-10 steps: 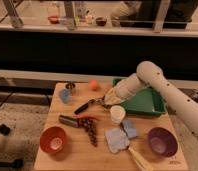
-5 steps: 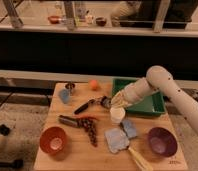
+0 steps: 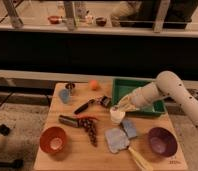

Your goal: Place fork in purple bowl

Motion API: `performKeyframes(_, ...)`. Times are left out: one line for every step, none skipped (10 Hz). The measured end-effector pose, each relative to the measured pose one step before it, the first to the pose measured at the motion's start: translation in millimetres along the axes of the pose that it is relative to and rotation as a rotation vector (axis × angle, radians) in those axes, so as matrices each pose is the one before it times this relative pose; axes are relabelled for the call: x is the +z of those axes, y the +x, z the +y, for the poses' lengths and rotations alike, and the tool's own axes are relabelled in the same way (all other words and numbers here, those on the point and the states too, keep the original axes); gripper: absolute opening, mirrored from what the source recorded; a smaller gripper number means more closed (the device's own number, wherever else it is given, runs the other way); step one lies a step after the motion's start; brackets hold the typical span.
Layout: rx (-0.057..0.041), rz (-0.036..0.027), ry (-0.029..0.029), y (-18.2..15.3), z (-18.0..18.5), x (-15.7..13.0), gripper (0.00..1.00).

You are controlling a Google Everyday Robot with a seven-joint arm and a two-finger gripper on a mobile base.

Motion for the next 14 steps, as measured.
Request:
performKeyframes(0.00823, -0.00037, 0.00549, 3.87, 4.13, -3.1, 0.1)
performKeyframes(0.01086, -0.00027, 0.00625, 5.06, 5.08, -3.34, 0.1)
performKeyframes(0.01027, -0.00078, 0.0063, 4.67, 4.78, -3.11, 0.1)
performKeyframes(0.00997, 0.00011, 0.00741, 4.58, 4.67, -4.07, 0.1)
performKeyframes(0.01023, -0.0009, 0.00634, 4.58, 4.32, -2.84, 0.1)
performKeyframes(0.00906, -0.00084, 0.00742, 3.9, 3.53, -3.49, 0.1)
performKeyframes(0.00873, -0.00075, 0.0055, 3.97, 3.34, -2.45, 0.1)
performKeyframes(0.01119, -0.00066, 0.00669, 4.96, 3.53, -3.06, 0.1)
performKeyframes(0.01054, -0.00078, 0.00621, 4.46, 3.28, -3.03, 0.1)
performKeyframes(0.01038, 0.00021, 0.00497, 5.0, 3.7, -2.88, 0.1)
performKeyframes(0.01042, -0.001, 0.00739, 4.6, 3.53, -3.62, 0.1)
performKeyframes(0.01062, -0.00132, 0.00715, 4.77, 3.83, -3.68, 0.1)
performKeyframes(0.01011, 0.00015, 0.00784, 5.02, 3.51, -4.48, 0.1)
performKeyframes(0.01179, -0.00087, 0.0085, 5.03, 3.8, -4.39, 0.1)
